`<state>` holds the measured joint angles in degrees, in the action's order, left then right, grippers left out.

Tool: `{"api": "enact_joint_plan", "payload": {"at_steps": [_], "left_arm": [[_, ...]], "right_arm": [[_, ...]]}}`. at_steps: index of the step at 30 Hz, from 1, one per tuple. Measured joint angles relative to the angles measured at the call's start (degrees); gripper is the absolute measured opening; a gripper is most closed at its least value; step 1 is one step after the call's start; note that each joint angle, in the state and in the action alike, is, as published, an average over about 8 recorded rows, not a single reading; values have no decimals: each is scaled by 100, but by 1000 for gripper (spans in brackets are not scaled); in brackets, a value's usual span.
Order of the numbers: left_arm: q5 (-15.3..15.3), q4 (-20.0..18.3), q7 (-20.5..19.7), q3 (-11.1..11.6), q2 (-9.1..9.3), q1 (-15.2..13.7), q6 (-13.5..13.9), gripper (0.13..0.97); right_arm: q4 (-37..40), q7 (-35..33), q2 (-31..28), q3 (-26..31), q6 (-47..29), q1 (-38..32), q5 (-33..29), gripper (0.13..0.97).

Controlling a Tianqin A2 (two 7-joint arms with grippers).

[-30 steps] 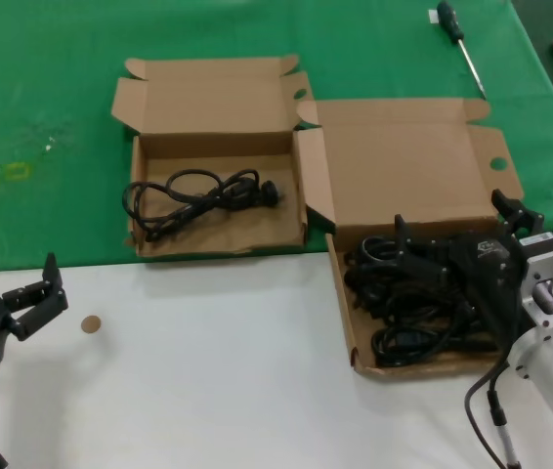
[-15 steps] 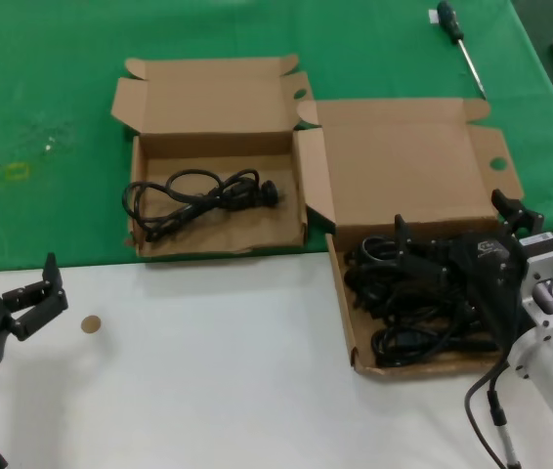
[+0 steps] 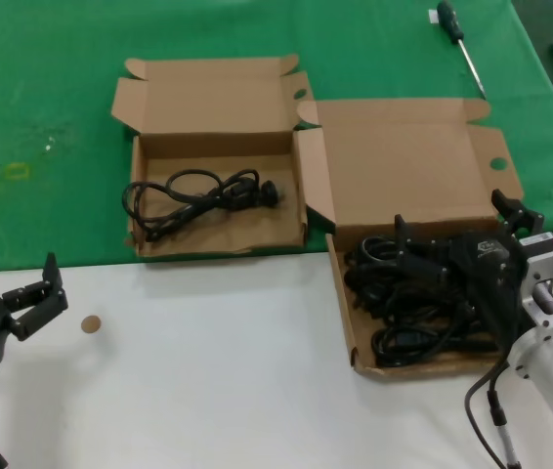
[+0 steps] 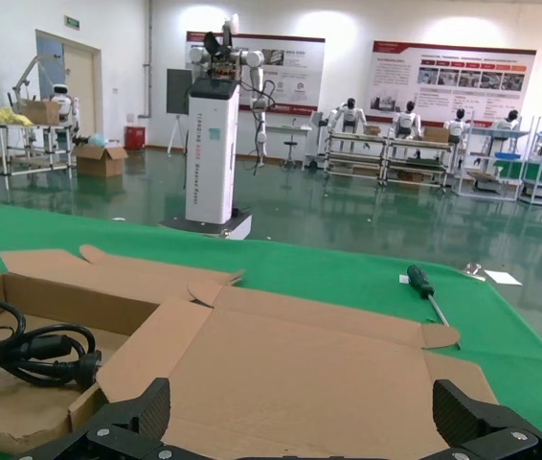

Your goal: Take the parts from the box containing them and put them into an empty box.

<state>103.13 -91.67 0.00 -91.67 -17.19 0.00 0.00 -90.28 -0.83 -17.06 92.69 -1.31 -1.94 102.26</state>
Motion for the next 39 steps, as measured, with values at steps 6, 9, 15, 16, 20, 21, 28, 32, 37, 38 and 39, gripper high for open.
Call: {"api": "enact_joint_plan", "payload": {"at_steps": [6,9,15,16,20,21,28,32,37,38,39], "left_arm": [[0,0,0,0,0,0,0,966],[0,0,0,0,0,0,0,966],[0,0,0,0,0,0,0,966],[0,0,0,0,0,0,0,966],[0,0,0,0,0,0,0,966],[0,0,0,0,0,0,0,966],[0,0,0,0,0,0,0,966],[0,0,0,0,0,0,0,966],[0,0,0,0,0,0,0,966],[0,0,0,0,0,0,0,966],[0,0,0,0,0,0,0,966]], "right_arm": [[0,0,0,0,0,0,0,966],[0,0,0,0,0,0,0,966],[0,0,0,0,0,0,0,966],[0,0,0,0,0,0,0,966],[0,0,0,0,0,0,0,966],[0,0,0,0,0,0,0,966],[0,0,0,0,0,0,0,966],[0,0,0,0,0,0,0,966],[0,0,0,0,0,0,0,966],[0,0,0,0,0,0,0,966],[0,0,0,0,0,0,0,966]]}}
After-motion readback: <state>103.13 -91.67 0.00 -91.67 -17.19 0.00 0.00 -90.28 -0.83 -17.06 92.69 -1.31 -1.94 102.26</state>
